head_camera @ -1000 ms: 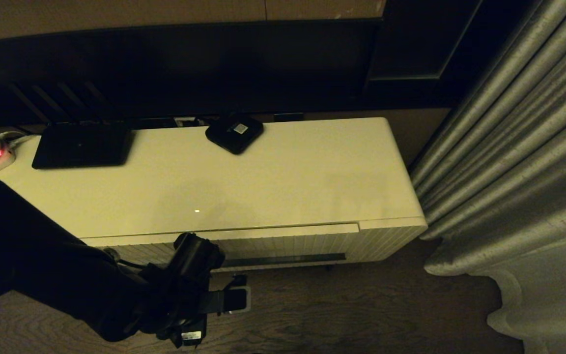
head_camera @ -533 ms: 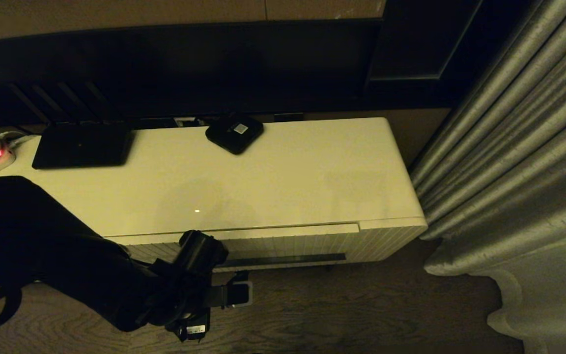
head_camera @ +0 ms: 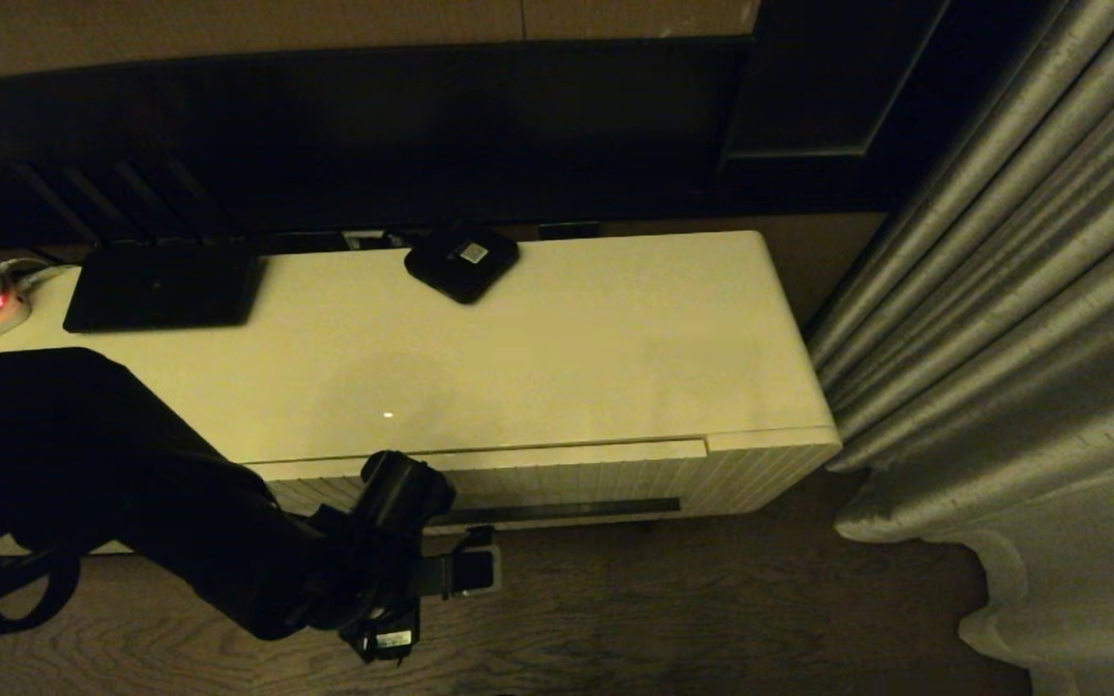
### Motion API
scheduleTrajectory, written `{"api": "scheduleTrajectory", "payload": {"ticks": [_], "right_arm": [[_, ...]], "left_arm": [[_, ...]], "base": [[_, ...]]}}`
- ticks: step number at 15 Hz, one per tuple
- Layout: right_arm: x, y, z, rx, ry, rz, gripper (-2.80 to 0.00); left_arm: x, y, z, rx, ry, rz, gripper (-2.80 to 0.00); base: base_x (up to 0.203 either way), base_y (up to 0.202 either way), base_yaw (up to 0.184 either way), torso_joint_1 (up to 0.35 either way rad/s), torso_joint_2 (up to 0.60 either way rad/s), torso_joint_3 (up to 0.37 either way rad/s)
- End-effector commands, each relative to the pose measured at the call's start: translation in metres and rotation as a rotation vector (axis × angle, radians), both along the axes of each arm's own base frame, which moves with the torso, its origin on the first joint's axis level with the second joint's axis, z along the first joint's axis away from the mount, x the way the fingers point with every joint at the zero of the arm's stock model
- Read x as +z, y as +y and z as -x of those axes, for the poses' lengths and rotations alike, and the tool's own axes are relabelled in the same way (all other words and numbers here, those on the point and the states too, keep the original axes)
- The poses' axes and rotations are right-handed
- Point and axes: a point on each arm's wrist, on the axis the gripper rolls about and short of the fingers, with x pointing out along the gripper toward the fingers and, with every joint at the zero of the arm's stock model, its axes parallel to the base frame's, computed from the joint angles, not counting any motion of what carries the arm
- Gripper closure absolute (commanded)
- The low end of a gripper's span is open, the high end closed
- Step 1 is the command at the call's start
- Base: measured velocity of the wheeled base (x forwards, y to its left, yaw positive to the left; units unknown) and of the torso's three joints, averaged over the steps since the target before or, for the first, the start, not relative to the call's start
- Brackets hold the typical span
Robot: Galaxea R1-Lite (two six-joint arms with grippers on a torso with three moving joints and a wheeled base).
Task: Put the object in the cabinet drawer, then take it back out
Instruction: Open the drawer
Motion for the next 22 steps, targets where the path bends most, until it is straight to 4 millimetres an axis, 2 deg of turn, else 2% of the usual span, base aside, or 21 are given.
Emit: {"api": "scheduleTrajectory", "payload": {"ticks": [1,12,22], "right_arm": [[0.0,0.0,0.0,0.001,0.0,0.0,0.0],[0.0,0.0,0.0,0.001,0.001,0.0,0.0],[0.0,0.0,0.0,0.001,0.0,0.0,0.0]], "left_arm": [[-0.006,0.0,-0.004,0.002,0.008,-0.009,-2.8],[-0.003,0.001,-0.022,0.034,-0.035,0.014,-2.8],[-0.015,0.002,-0.032,0.05,-0.054,0.022,-2.8]], "base": [[0.0,0.0,0.0,0.0,0.0,0.0],[0.0,0.0,0.0,0.0,0.0,0.0],[0.0,0.0,0.0,0.0,0.0,0.0]]}}
